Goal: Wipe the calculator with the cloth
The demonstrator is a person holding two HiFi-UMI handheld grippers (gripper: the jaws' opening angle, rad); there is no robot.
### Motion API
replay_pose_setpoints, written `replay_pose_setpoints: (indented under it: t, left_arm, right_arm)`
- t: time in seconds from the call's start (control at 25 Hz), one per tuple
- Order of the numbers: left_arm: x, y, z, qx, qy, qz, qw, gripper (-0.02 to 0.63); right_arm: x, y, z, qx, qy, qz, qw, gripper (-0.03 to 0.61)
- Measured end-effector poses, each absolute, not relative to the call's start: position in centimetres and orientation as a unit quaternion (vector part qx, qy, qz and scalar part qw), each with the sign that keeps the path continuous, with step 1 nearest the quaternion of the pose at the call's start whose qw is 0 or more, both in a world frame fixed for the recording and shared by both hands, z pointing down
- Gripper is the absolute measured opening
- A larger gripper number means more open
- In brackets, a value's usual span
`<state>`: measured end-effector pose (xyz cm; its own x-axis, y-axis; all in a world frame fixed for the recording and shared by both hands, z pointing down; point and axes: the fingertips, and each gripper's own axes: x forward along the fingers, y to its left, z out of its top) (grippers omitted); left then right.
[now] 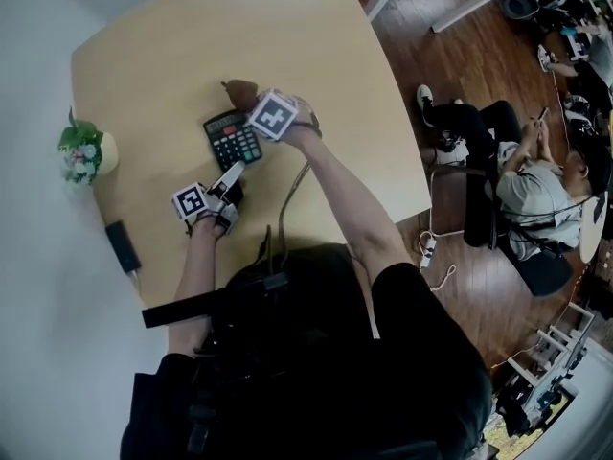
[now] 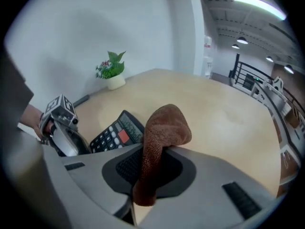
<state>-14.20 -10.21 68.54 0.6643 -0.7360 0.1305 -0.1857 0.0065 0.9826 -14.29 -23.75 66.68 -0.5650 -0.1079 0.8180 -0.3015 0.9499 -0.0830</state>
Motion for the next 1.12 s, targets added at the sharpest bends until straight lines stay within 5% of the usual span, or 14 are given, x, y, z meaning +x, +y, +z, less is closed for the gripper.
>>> replay_pose_setpoints:
  t: [0.32, 0.68, 0.88, 1.12]
  left_arm:
    - [-14.7, -10.3, 68.5, 0.667, -0.343, -0.229, 0.62, 0.107]
    - [-14.7, -10.3, 67.9, 0.656, -0.347, -0.257, 0.619, 0.11]
    - [-16.1, -8.6, 67.5, 0.565, -0.376, -0.369, 0.635, 0.326]
    - [-16.9, -7.8, 67.9, 0.517, -0.399, -0.433, 0.621, 0.354]
  right_arm:
    - [-9.7, -14.8, 70.5, 0.064, -0.82, 0.17, 0.542, 0.057]
    - [-6.1, -2.4, 70.8, -0.005, -0.803, 0.277, 0.528, 0.057]
    - [-7.3, -16.9, 65.7, 0.11, -0.845, 0.1, 0.513, 0.057]
    - [-20.1, -26.8, 65.5, 0.026, -0.828, -0.145, 0.541, 0.057]
